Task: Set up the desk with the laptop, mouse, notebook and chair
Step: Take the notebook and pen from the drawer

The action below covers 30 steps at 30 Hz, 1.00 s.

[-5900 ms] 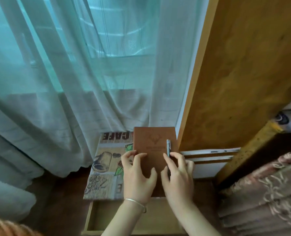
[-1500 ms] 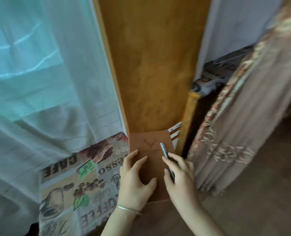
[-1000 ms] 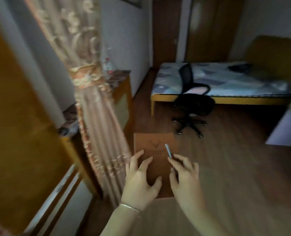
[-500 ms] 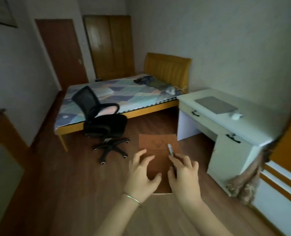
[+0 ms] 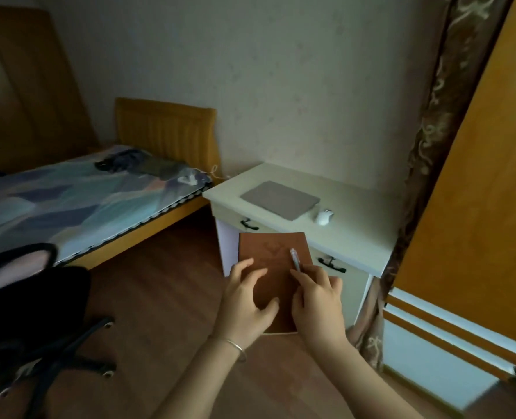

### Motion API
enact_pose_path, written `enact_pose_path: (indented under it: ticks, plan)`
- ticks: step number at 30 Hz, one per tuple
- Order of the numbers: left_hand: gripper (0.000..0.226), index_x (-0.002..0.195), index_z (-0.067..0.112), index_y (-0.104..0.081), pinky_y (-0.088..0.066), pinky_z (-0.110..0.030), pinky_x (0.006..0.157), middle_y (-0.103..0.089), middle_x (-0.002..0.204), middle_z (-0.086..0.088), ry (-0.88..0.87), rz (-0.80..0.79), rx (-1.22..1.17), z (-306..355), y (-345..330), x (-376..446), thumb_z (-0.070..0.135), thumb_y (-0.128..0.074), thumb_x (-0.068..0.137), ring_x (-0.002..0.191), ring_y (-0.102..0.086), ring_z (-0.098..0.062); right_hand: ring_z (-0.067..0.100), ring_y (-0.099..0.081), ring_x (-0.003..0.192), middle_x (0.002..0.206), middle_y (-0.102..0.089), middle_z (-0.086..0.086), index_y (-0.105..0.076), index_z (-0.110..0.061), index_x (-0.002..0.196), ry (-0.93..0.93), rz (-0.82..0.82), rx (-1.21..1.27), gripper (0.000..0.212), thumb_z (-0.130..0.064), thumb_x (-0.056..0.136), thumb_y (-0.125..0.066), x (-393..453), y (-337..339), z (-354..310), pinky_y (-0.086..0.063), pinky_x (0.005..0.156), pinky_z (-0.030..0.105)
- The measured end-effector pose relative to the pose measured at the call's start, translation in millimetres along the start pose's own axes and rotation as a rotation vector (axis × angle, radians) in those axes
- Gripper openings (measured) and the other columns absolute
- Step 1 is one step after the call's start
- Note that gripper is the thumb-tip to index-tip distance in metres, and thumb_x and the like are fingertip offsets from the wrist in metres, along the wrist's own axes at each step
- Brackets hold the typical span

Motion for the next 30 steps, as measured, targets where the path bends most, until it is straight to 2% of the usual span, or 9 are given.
enact_pose_path:
  ticks: [2, 3, 7, 10, 14, 20, 23, 30]
  plan:
    - [0.053, 0.121, 0.023, -0.059, -0.036, -0.029, 0.105, -0.038, 0.136, 0.006, -0.041, -0.038, -0.012, -15, -9, 51, 0.042, -0.063, 0.071, 0.126, -0.040, -0.013, 0.032, -0.034, 0.112, 0.133, -0.047, 0.006, -0.055, -0.017, 0.129, -0.039, 0.028, -0.009, 0.044, -0.006, 0.088, -0.046, 43, -17, 2, -0.045, 0.091, 0.041]
    - [0.054, 0.121, 0.023, -0.059, -0.036, -0.031, 0.105, -0.038, 0.137, 0.006, -0.053, -0.053, -0.014, -22, -14, 76, 0.043, -0.061, 0.071, 0.126, -0.039, -0.013, 0.032, -0.035, 0.112, 0.131, -0.049, 0.007, -0.056, -0.016, 0.128, -0.055, 0.046, -0.020, 0.043, -0.005, 0.088, -0.046, 64, -23, 4, -0.045, 0.091, 0.042]
    - [0.054, 0.121, 0.022, -0.060, -0.030, -0.021, 0.101, -0.040, 0.136, 0.006, -0.121, -0.101, -0.022, -42, -39, 166, 0.042, -0.061, 0.071, 0.125, -0.039, -0.007, 0.035, -0.039, 0.106, 0.125, -0.053, 0.010, -0.061, -0.014, 0.123, -0.113, 0.111, -0.063, 0.042, -0.001, 0.085, -0.049, 141, -45, 19, -0.047, 0.087, 0.045]
    - [0.054, 0.123, 0.025, -0.058, -0.028, -0.018, 0.098, -0.036, 0.138, 0.010, -0.143, -0.154, -0.049, -60, -70, 229, 0.043, -0.060, 0.071, 0.120, -0.032, 0.001, 0.035, -0.039, 0.104, 0.126, -0.053, 0.010, -0.062, -0.013, 0.122, -0.144, 0.149, -0.082, 0.041, 0.000, 0.085, -0.050, 199, -64, 37, -0.047, 0.085, 0.043]
    - [0.055, 0.123, 0.025, -0.057, -0.025, -0.016, 0.099, -0.034, 0.139, 0.011, -0.171, -0.205, -0.058, -90, -123, 314, 0.043, -0.058, 0.072, 0.128, -0.032, -0.008, 0.034, -0.041, 0.102, 0.127, -0.054, 0.011, -0.063, -0.011, 0.121, -0.188, 0.188, -0.093, 0.042, 0.003, 0.083, -0.051, 278, -100, 76, -0.046, 0.086, 0.042]
    - [0.056, 0.124, 0.025, -0.056, -0.023, -0.015, 0.102, -0.034, 0.138, 0.011, -0.183, -0.321, -0.081, -122, -224, 445, 0.045, -0.055, 0.072, 0.130, -0.032, -0.010, 0.037, -0.042, 0.105, 0.127, -0.055, 0.014, -0.064, -0.011, 0.119, -0.308, 0.219, -0.083, 0.043, 0.005, 0.080, -0.052, 403, -150, 162, -0.047, 0.087, 0.044]
    - [0.064, 0.124, 0.025, -0.056, -0.024, -0.015, 0.101, -0.035, 0.138, 0.009, -0.202, -0.383, -0.078, -122, -265, 502, 0.054, -0.046, 0.068, 0.129, -0.033, -0.010, 0.038, -0.044, 0.098, 0.122, -0.058, 0.015, -0.066, -0.010, 0.115, -0.371, 0.243, -0.109, 0.043, 0.008, 0.078, -0.055, 452, -158, 196, -0.048, 0.083, 0.045]
    - [0.057, 0.119, 0.026, -0.060, -0.025, -0.015, 0.102, -0.040, 0.136, 0.008, -0.259, -0.474, -0.152, -103, -346, 606, 0.048, -0.049, 0.068, 0.125, -0.038, -0.011, 0.041, -0.048, 0.088, 0.115, -0.062, 0.017, -0.069, -0.005, 0.107, -0.474, 0.354, -0.195, 0.044, 0.015, 0.069, -0.060, 544, -147, 261, -0.052, 0.077, 0.047]
Point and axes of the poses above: each hand's wrist, its own x-axis towards the middle knuckle, its own y-axis out of the back of the hand, z = x × y, the point moved 9 cm from there along x, towards the middle knuckle
